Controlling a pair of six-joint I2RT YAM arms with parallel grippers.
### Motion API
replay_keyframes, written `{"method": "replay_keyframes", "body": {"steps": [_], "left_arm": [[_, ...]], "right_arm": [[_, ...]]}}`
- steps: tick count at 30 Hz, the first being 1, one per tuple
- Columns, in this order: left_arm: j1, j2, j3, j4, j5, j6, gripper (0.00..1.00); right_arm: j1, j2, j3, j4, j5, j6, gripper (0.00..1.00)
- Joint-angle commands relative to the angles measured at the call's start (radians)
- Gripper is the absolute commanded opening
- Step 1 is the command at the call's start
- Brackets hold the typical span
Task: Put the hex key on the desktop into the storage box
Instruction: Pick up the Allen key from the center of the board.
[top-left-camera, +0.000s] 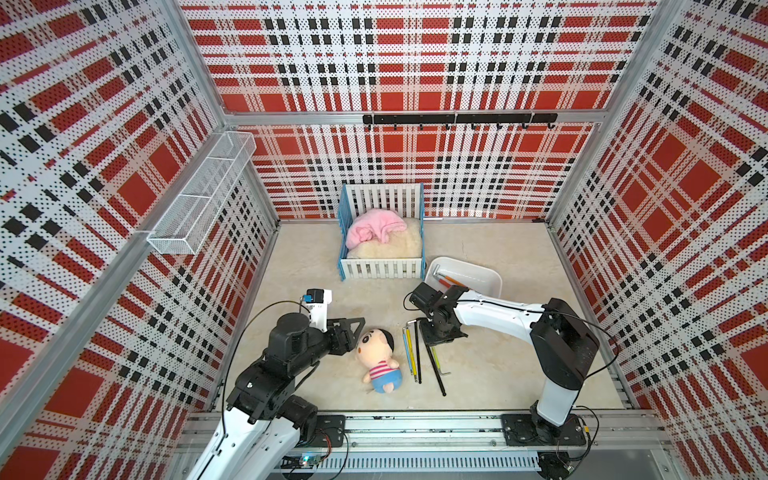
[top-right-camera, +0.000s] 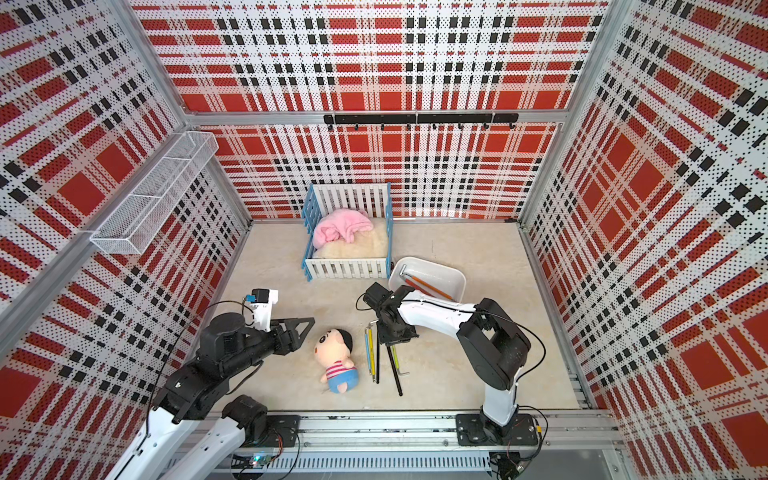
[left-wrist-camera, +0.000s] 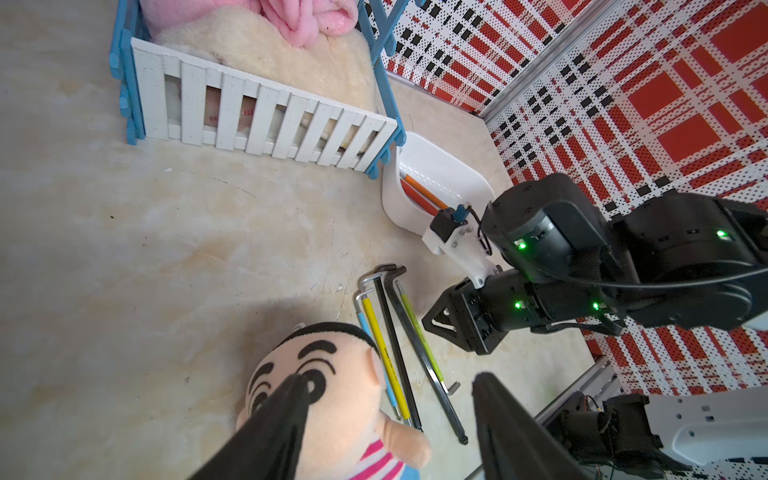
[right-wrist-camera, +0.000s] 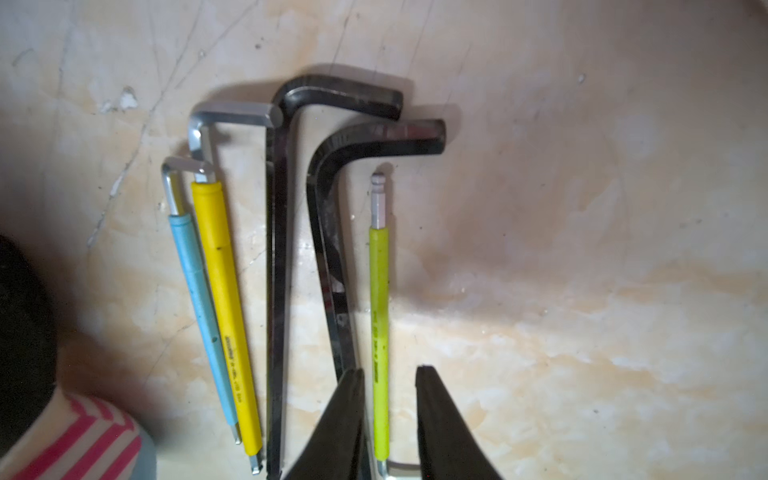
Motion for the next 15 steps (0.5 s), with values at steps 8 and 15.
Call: {"method": "replay_keyframes", "body": {"steps": [8, 15], "left_arm": [[0.0, -0.009, 0.01, -0.007, -0.007, 0.004, 0.68], [0.0, -0.008, 0.008, -0.007, -0.006, 0.005, 0.68]], "right_arm": [[0.018, 0.031, -0.042, 0.004, -0.016, 0.01, 0.26], [0.028, 0.039, -0.039, -0.002, -0.019, 0.004, 0.25]]}}
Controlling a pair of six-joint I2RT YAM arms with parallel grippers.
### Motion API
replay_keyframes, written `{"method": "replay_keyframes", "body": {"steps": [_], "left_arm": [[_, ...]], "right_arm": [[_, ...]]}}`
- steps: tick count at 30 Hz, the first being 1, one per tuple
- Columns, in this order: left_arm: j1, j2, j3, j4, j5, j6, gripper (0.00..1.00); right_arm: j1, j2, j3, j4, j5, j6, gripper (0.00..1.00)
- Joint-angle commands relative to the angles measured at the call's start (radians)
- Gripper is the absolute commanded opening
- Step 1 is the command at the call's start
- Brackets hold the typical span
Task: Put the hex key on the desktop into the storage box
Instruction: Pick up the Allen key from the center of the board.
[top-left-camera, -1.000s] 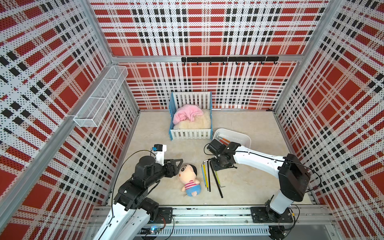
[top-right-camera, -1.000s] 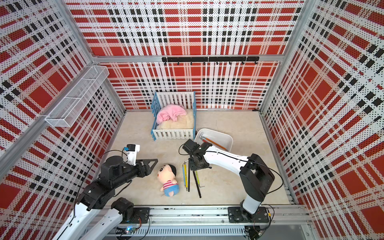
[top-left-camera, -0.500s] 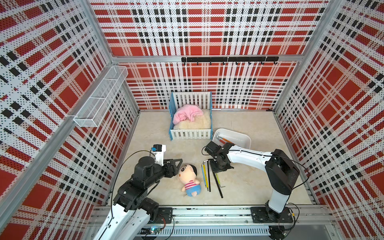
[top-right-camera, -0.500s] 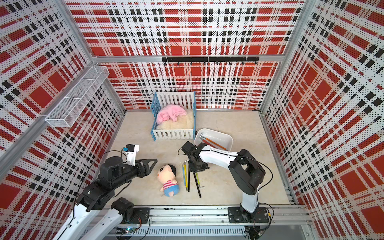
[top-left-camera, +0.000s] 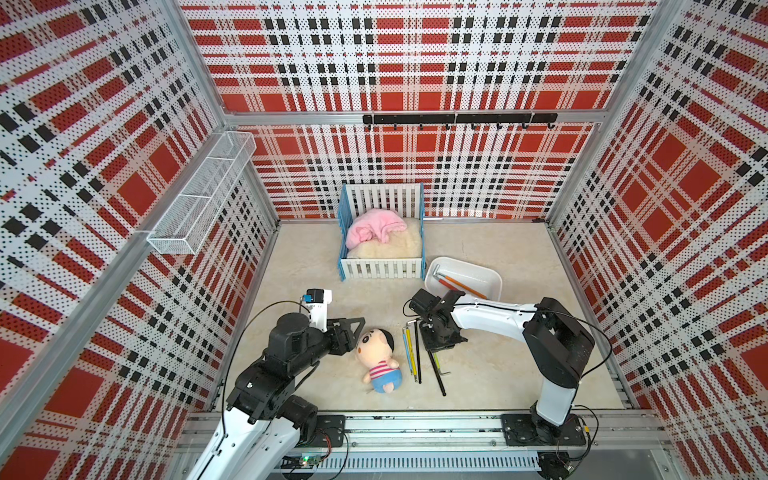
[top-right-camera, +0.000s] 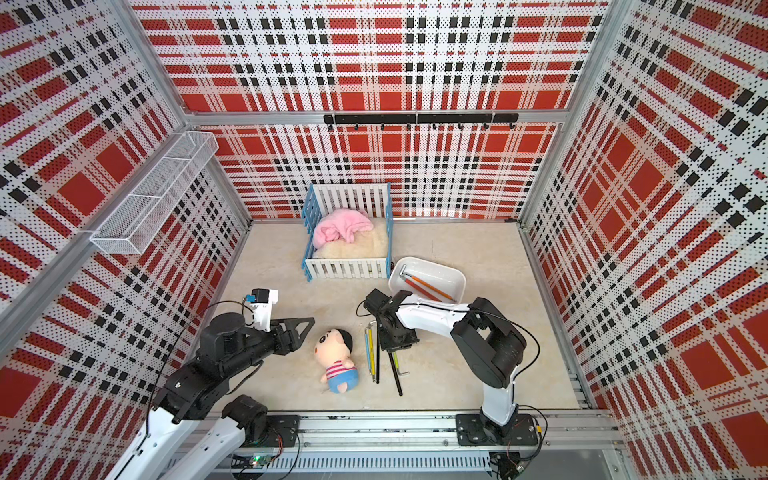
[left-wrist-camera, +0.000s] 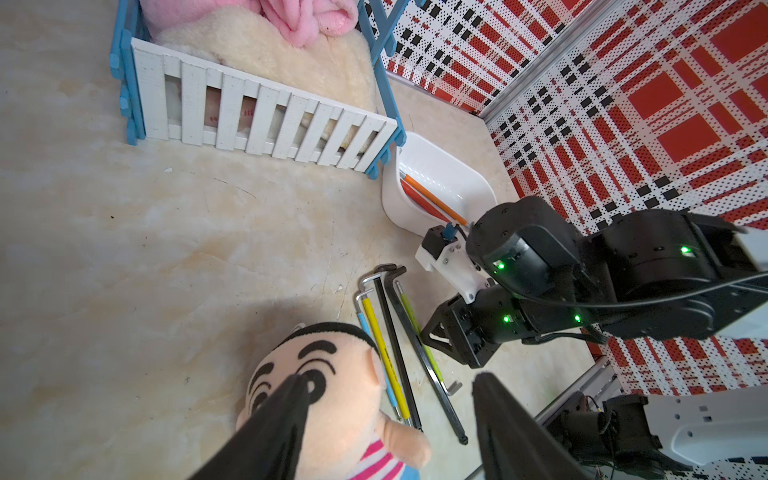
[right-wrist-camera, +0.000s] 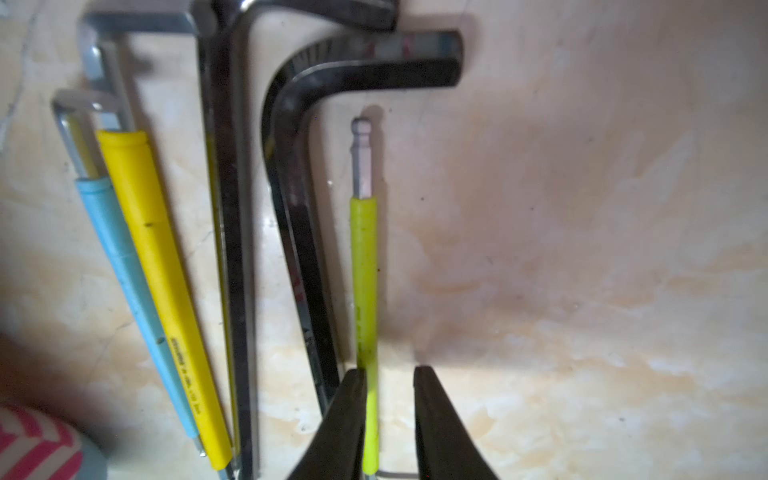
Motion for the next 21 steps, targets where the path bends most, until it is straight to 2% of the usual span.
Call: {"method": "replay_keyframes", "body": {"steps": [1, 11, 21], "left_arm": [[0.0, -0.008, 0.008, -0.007, -0.007, 0.003, 0.68], [0.0, -0.011, 0.007, -0.007, -0.008, 0.001, 0.68], [0.0, -0.009, 0.007, -0.007, -0.006, 0.002, 0.68]], "right_arm": [[0.016, 0.015, 0.003, -0.015, -0.001, 0.004, 0.26], [0.026, 0.018, -0.007, -0.024, -0.015, 0.0, 0.28], [0.027, 0.017, -0.064, -0.012, -0.022, 0.016, 0.25]]}}
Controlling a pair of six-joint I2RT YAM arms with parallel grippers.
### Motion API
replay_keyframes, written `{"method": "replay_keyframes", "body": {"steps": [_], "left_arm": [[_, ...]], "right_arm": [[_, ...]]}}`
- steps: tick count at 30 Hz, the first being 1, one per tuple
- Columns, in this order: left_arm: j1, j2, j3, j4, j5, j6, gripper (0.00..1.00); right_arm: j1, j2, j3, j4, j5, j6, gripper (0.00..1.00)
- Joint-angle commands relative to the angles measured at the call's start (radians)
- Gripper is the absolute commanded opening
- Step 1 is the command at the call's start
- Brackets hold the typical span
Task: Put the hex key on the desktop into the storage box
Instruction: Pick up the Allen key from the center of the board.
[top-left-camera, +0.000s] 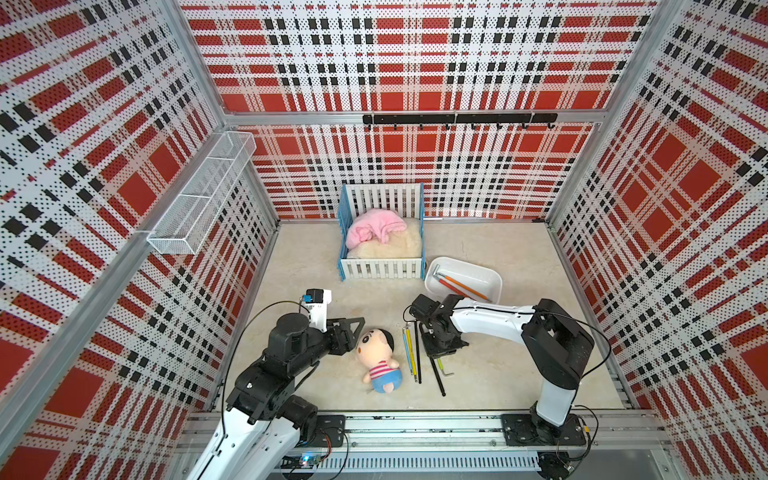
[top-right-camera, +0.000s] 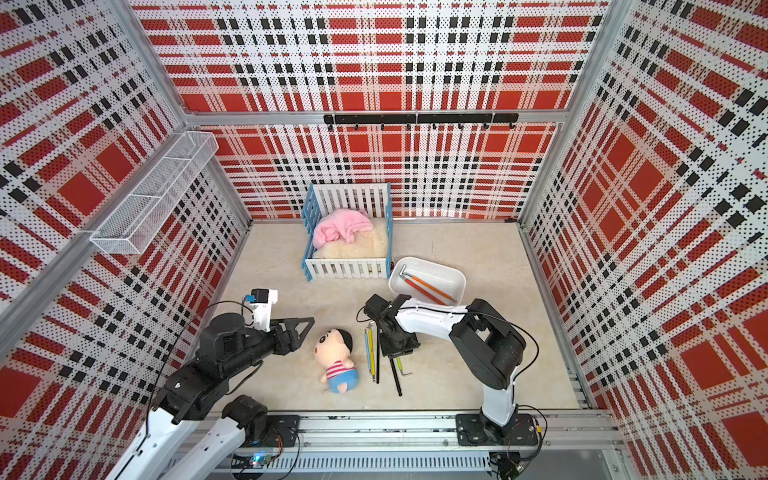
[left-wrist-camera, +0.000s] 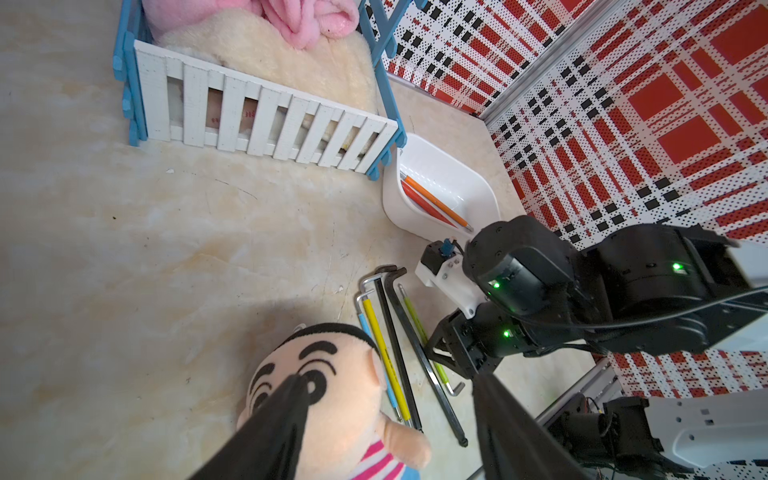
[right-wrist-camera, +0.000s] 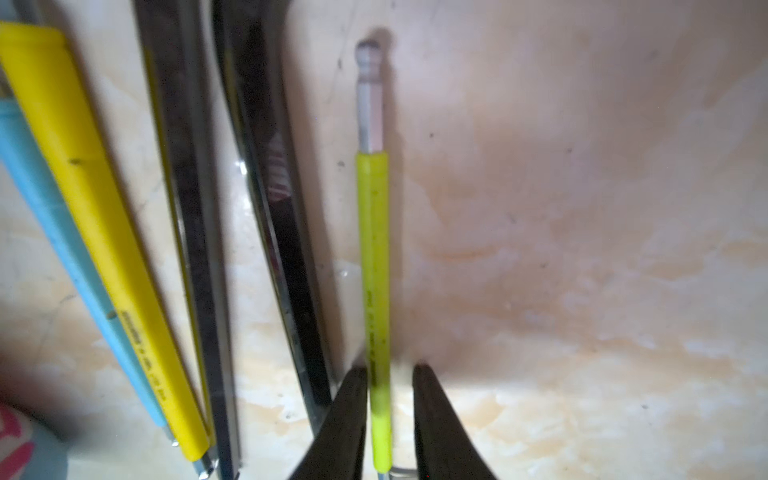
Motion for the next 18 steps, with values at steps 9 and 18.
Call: {"method": "replay_keyframes", "body": {"steps": [9, 18], "left_arm": [[-0.001, -0.003, 0.007, -0.007, -0.003, 0.002, 0.68], [0.0, -0.005, 0.007, -0.007, -0.003, 0.002, 0.68]], "right_arm": [[0.007, 0.025, -0.039, -0.028, 0.03, 0.04, 0.14], [0.007, 0.034, -0.02, -0.047, 0.065, 0.06, 0.0]]}}
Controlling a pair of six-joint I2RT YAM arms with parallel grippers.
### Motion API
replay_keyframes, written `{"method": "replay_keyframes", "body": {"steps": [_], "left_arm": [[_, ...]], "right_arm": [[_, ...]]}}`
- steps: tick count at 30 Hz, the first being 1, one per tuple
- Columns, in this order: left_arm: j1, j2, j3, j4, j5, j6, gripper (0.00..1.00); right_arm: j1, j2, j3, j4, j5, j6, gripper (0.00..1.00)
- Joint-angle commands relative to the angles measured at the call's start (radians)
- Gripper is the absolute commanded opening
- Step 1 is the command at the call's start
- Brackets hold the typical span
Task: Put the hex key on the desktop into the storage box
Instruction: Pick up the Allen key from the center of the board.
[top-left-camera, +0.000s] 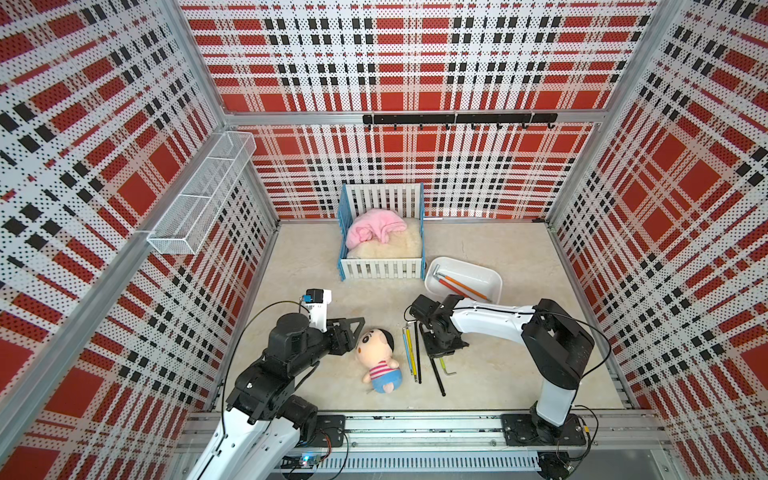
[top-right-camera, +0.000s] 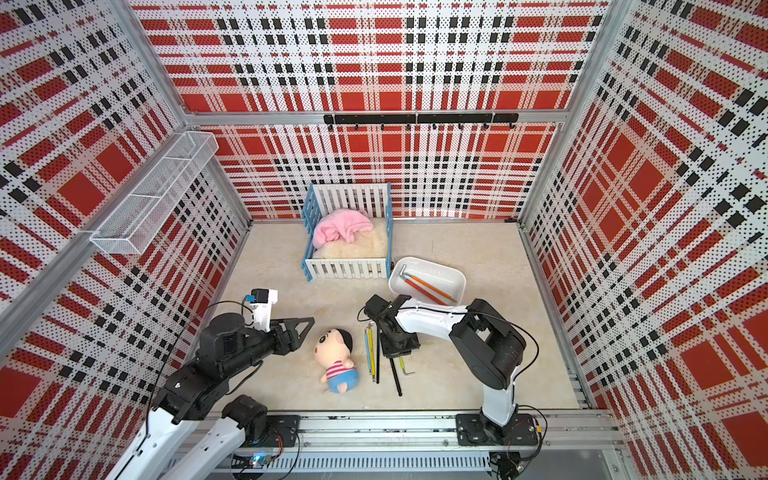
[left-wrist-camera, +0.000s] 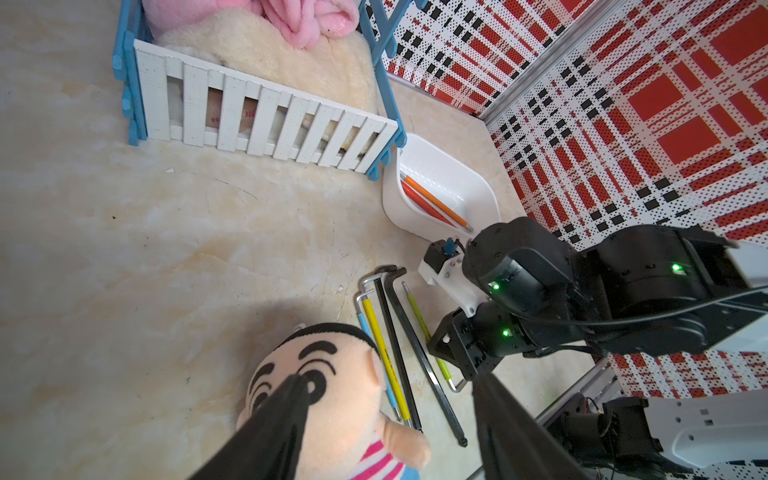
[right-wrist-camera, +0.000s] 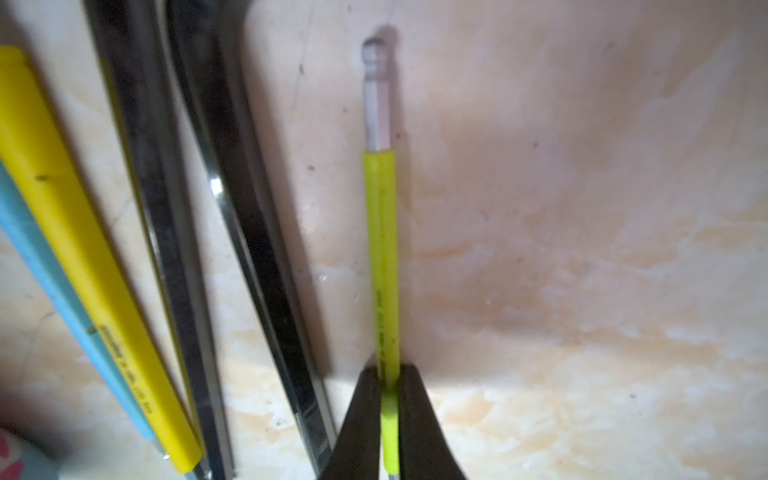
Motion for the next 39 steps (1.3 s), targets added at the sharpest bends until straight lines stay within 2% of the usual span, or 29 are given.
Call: {"method": "replay_keyframes", "body": {"steps": [1, 23, 31, 39], "left_arm": [[0.001, -0.005, 0.007, -0.007, -0.003, 0.003, 0.68], [0.001, -0.004, 0.005, -0.007, 0.0, 0.004, 0.68], [0.003, -0.002, 0.005, -0.006, 0.002, 0.005, 0.68], [0.002, -0.001, 0.005, -0.007, 0.003, 0.005, 0.68]], "right_arm": [[0.007, 0.031, -0.016, -0.038, 0.036, 0.02, 0.0], [-0.01, -0.112, 0.115, -0.165, 0.127, -0.026, 0.0], [-0.134, -0.216, 0.195, -0.226, 0.176, -0.125, 0.0], [-0.34, -0.227, 0.35, -0.266, 0.225, -0.301, 0.0]]}}
